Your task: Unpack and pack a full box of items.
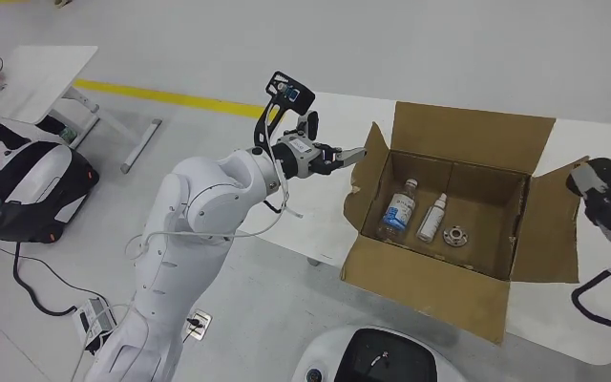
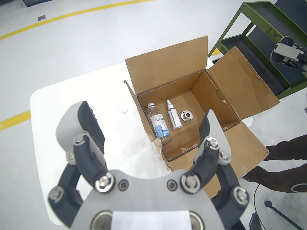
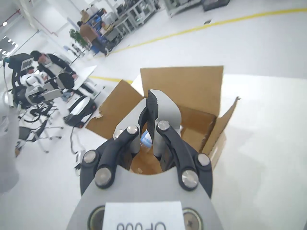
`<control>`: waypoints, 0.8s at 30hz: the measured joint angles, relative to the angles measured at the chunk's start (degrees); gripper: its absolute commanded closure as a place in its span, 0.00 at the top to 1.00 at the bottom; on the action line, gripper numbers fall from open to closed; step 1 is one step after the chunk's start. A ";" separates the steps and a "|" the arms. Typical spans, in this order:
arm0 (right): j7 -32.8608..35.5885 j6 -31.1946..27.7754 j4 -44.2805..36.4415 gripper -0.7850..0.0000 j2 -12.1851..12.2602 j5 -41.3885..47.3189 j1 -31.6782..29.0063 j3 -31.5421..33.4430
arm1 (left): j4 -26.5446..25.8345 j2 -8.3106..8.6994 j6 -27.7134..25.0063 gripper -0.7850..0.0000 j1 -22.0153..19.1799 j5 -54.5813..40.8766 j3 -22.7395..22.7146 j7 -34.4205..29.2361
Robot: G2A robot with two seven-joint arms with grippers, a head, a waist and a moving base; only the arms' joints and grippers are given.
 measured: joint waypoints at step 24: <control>-17.55 0.49 7.76 0.00 0.35 -9.81 -11.21 2.21 | 0.00 0.00 0.00 1.00 0.00 0.00 0.00 0.00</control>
